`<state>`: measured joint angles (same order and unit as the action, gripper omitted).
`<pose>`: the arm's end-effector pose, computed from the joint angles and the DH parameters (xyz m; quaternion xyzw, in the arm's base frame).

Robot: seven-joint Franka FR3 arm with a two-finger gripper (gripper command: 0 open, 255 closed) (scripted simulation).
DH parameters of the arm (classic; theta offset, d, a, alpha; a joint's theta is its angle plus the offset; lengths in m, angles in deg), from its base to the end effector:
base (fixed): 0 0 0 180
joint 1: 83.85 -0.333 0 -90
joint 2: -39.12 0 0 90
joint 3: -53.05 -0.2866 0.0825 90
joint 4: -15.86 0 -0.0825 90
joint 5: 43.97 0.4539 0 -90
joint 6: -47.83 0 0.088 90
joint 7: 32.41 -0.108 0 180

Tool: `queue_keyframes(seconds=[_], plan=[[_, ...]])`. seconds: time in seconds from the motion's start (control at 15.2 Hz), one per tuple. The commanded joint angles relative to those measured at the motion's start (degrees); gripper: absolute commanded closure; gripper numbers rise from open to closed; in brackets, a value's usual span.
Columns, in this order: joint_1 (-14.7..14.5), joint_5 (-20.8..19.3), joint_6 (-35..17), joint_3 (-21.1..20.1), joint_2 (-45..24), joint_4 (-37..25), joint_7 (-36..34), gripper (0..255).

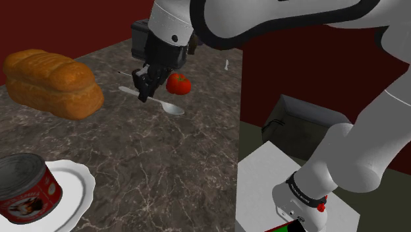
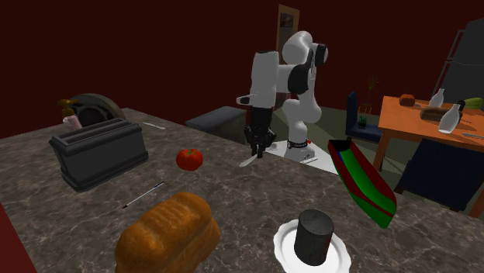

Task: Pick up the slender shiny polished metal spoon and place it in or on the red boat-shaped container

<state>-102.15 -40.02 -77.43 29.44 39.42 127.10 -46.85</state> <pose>0.4792 0.4339 0.4518 -0.9671 -0.2198 -0.0958 0.0846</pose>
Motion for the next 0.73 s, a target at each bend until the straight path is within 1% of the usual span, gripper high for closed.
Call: queue_keyframes(seconds=[0.0, 0.33, 0.66], plan=[[-0.8, 1.0, -0.5, -0.8, 3.0, 3.2, -1.2, 255], [-3.4, 3.2, -1.0, -3.3, 9.5, 9.4, -5.3, 255], [-6.3, 5.3, -0.8, -6.2, 15.1, 13.8, -10.0, 255]])
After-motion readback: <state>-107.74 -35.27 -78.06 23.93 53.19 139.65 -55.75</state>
